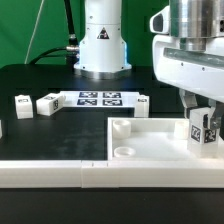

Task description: Assemble one leg

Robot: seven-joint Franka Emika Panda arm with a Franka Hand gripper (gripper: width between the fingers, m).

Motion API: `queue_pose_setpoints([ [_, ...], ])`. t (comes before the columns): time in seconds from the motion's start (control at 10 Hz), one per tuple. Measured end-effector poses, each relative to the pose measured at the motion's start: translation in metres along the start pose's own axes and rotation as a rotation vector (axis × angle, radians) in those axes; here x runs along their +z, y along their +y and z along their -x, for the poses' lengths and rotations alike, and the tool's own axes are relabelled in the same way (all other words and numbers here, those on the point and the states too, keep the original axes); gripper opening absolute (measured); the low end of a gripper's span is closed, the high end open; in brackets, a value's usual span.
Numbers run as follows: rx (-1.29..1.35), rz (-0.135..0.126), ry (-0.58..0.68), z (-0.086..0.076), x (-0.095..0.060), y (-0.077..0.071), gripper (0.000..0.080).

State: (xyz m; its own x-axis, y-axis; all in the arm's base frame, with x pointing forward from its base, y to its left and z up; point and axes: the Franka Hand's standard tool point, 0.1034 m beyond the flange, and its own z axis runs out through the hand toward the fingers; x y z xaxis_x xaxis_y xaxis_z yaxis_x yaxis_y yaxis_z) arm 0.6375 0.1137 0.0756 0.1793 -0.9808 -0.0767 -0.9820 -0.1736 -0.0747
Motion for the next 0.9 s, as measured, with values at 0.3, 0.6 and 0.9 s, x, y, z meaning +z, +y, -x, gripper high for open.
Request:
queue_pose_setpoints([
  [0.3, 0.242, 0.002, -0.030, -0.0014, -0.0002, 0.0004, 0.0292],
  [0.6, 0.268, 0.003, -0.042, -0.0006, 0.0000, 0.0003, 0.0292],
  [0.9, 0.102, 0.002, -0.042, -0.0009, -0.0010, -0.0005, 0.0555],
])
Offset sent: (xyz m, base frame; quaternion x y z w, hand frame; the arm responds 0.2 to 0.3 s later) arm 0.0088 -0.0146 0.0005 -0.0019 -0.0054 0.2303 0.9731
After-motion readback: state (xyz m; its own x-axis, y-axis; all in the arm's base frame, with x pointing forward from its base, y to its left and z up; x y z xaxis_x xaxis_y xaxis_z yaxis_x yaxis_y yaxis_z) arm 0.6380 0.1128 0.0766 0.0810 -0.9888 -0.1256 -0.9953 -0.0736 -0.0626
